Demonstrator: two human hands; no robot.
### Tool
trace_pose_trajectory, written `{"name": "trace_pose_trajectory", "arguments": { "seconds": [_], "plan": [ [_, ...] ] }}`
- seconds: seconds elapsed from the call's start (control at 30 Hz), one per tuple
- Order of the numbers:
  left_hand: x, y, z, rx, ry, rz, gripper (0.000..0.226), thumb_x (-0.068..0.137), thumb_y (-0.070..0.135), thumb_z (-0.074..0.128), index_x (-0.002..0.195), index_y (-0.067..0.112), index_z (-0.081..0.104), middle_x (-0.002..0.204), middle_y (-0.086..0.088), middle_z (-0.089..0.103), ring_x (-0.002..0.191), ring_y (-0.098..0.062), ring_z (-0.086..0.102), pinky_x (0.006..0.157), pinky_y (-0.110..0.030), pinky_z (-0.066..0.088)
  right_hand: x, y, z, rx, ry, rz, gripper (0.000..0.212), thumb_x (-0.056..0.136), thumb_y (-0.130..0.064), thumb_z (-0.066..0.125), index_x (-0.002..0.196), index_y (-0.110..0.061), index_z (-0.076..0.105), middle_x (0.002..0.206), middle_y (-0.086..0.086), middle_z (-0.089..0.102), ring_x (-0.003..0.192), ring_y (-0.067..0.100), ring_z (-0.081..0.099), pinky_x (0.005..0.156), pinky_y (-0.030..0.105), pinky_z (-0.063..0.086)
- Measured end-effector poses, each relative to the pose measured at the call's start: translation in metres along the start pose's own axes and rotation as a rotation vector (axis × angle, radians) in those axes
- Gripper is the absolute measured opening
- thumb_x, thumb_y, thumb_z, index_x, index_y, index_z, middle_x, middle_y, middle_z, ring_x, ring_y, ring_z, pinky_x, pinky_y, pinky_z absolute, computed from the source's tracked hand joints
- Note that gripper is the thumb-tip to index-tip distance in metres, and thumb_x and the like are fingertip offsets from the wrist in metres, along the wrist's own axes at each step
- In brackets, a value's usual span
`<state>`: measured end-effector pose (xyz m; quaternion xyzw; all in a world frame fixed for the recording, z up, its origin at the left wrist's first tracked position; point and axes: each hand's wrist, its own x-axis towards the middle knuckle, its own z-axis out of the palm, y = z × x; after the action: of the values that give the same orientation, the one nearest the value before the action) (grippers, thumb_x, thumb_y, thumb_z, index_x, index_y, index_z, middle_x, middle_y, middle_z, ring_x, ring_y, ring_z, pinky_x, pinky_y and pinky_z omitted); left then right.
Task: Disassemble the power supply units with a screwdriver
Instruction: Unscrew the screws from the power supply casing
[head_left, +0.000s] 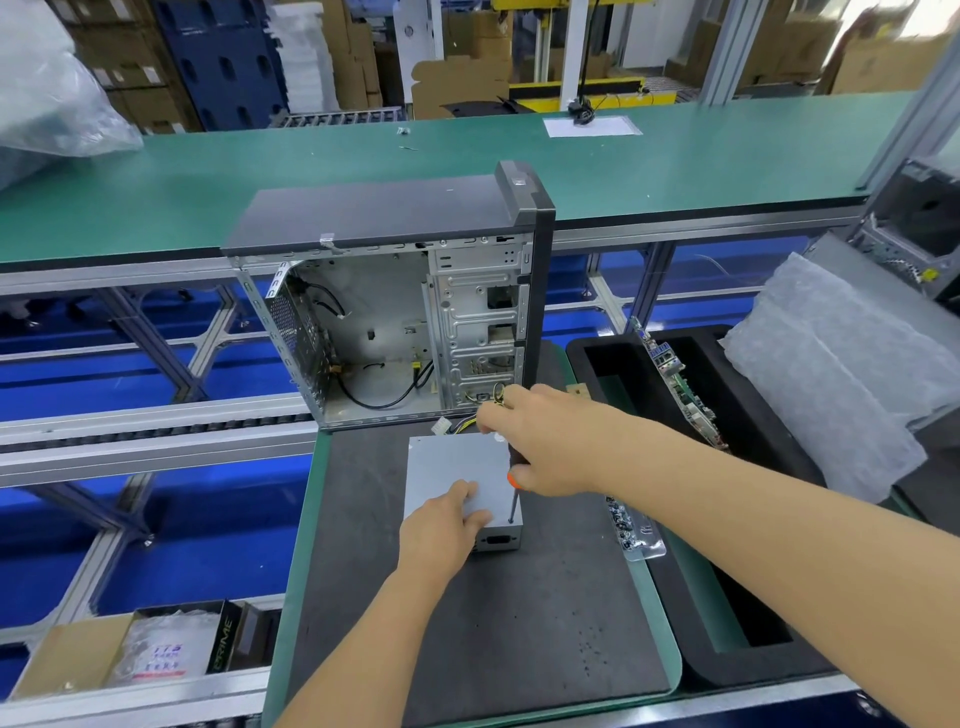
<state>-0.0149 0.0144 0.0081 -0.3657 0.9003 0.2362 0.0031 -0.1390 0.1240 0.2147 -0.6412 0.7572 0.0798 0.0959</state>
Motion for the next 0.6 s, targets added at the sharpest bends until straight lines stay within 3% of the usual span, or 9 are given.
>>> {"name": "trace_pose_trajectory", "arguments": {
  "seconds": [0.1,0.17,0.2,0.27,0.33,0.4,0.47,0.53,0.6],
  "plan": [
    [0.0000,0.0001,-0.0002,0.010,0.011,-0.008,0.043,0.099,0.053,0.049,0.135,0.030,0.047,0.117,0.010,0.067,0.104,-0.017,0.061,0.069,-0.030,0.039,0.0015,-0.0011,-0.0001,-0.109,-0.020,0.092,0.058,0.089,-0.055,0.062,0.129,-0.019,0.039,0.093,0.005,0.043,0.093,0.031,0.056,0.066,0.038,0.046],
    [-0.0002,0.0000,0.0000,0.000,0.006,-0.011,0.045,0.099,0.053,0.049,0.139,0.032,0.045,0.119,0.010,0.066,0.108,-0.015,0.060,0.071,-0.029,0.039,0.0018,-0.0034,-0.0029,-0.320,-0.036,0.048,0.045,0.099,-0.034,0.055,0.140,-0.028,0.037,0.086,0.004,0.033,0.082,0.031,0.051,0.060,0.038,0.044],
    [-0.0003,0.0001,0.0000,-0.005,0.004,-0.011,0.046,0.099,0.053,0.049,0.141,0.032,0.044,0.120,0.010,0.066,0.109,-0.015,0.060,0.072,-0.029,0.040,0.0013,-0.0028,-0.0032,-0.363,-0.029,0.014,0.043,0.101,-0.025,0.052,0.142,-0.030,0.036,0.089,0.004,0.033,0.081,0.030,0.048,0.060,0.037,0.045],
    [-0.0003,0.0006,-0.0003,-0.006,0.004,-0.008,0.046,0.100,0.053,0.049,0.141,0.032,0.044,0.122,0.011,0.066,0.109,-0.016,0.061,0.072,-0.029,0.042,-0.0005,-0.0001,-0.0020,-0.237,0.015,-0.011,0.034,0.102,-0.028,0.046,0.136,-0.024,0.041,0.105,0.003,0.047,0.093,0.028,0.054,0.068,0.036,0.047],
    [-0.0007,0.0008,-0.0004,-0.015,0.004,-0.008,0.046,0.100,0.053,0.049,0.140,0.031,0.045,0.124,0.012,0.065,0.107,-0.015,0.061,0.070,-0.029,0.040,-0.0013,0.0008,-0.0006,-0.075,0.026,-0.031,0.038,0.098,-0.031,0.051,0.134,-0.021,0.042,0.122,0.004,0.049,0.107,0.026,0.051,0.080,0.036,0.048],
    [-0.0018,0.0006,-0.0010,-0.023,0.006,-0.010,0.043,0.099,0.052,0.049,0.136,0.030,0.046,0.122,0.011,0.066,0.103,-0.016,0.062,0.069,-0.029,0.039,-0.0007,-0.0018,0.0011,-0.059,-0.010,-0.003,0.048,0.095,-0.042,0.058,0.133,-0.019,0.040,0.118,0.005,0.048,0.106,0.027,0.050,0.082,0.039,0.050],
    [-0.0024,0.0005,-0.0013,-0.027,0.005,-0.013,0.043,0.099,0.053,0.049,0.135,0.030,0.047,0.117,0.010,0.067,0.100,-0.016,0.062,0.068,-0.030,0.039,-0.0003,-0.0031,0.0008,-0.147,-0.034,0.071,0.051,0.095,-0.053,0.054,0.129,-0.017,0.042,0.103,0.006,0.046,0.092,0.027,0.052,0.070,0.039,0.050],
    [-0.0022,0.0007,-0.0014,-0.042,0.008,-0.010,0.044,0.099,0.053,0.050,0.138,0.031,0.046,0.118,0.010,0.066,0.103,-0.015,0.062,0.070,-0.030,0.040,0.0005,-0.0014,0.0001,-0.278,-0.022,0.040,0.038,0.102,-0.040,0.047,0.132,-0.017,0.041,0.104,0.008,0.047,0.087,0.027,0.052,0.064,0.039,0.048],
    [-0.0023,0.0018,-0.0024,-0.052,0.015,-0.005,0.045,0.099,0.052,0.050,0.139,0.032,0.046,0.119,0.010,0.066,0.105,-0.015,0.062,0.072,-0.030,0.043,0.0002,0.0018,0.0005,-0.204,0.006,0.012,0.034,0.103,-0.032,0.044,0.132,-0.016,0.040,0.116,0.008,0.048,0.099,0.028,0.053,0.077,0.040,0.050]
  ]
}}
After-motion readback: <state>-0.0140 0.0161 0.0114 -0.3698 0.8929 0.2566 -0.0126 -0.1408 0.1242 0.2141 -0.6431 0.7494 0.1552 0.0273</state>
